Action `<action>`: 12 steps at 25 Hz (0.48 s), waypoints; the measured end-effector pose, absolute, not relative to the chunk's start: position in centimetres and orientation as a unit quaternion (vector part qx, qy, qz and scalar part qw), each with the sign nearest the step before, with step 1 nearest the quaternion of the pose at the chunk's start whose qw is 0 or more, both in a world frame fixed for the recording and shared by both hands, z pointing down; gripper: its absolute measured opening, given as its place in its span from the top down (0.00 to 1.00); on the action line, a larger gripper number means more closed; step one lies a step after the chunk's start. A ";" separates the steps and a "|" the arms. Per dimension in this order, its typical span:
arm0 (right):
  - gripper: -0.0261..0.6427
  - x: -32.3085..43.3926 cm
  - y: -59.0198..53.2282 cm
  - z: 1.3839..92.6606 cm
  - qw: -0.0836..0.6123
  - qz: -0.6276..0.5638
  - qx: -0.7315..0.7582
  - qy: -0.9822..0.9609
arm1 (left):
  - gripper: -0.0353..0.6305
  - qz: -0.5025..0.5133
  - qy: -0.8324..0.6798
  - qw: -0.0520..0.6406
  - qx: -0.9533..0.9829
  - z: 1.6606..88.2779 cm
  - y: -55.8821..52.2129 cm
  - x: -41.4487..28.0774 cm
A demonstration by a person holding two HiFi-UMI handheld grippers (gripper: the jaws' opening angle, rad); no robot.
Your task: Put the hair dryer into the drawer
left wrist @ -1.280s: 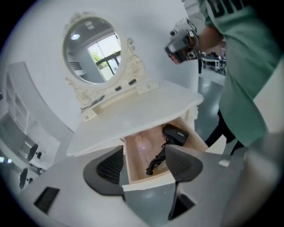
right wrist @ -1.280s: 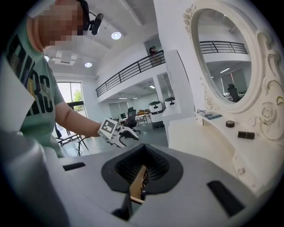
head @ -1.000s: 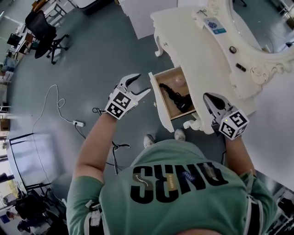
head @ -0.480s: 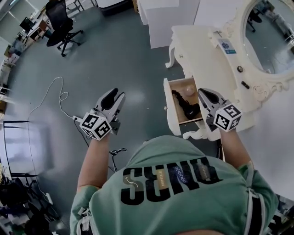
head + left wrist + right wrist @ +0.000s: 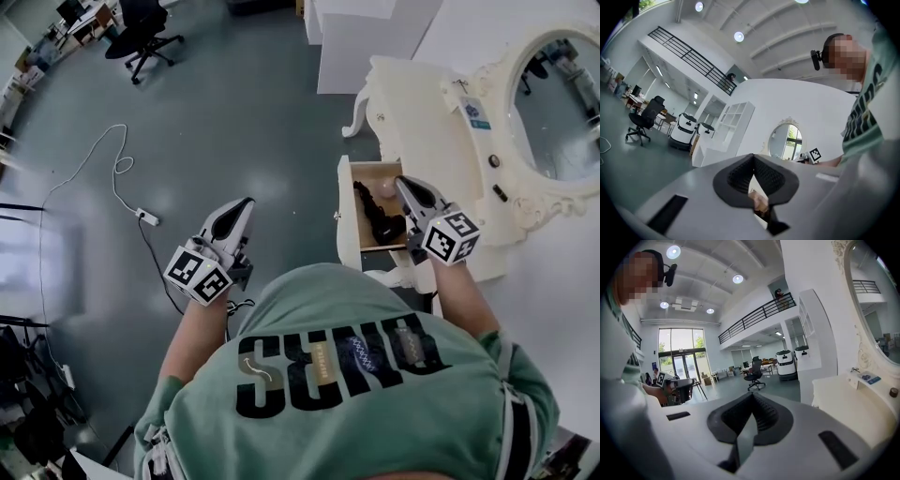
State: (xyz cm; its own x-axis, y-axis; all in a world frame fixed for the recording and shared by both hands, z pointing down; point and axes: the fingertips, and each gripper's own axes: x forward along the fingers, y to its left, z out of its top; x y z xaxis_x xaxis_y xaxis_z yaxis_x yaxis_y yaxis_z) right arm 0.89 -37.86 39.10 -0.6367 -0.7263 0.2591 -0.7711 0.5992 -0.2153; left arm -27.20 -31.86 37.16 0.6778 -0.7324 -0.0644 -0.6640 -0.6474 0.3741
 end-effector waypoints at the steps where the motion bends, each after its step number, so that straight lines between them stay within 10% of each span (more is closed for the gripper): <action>1: 0.98 0.7 -37.9 39.2 0.072 0.156 0.419 -0.892 | 0.93 -0.101 -0.387 0.162 0.902 37.3 -31.8 -27.0; 12: 0.98 1.1 -37.4 39.4 0.064 0.159 0.422 -0.890 | 0.93 -0.088 -0.366 0.173 0.910 38.0 -31.7 -24.6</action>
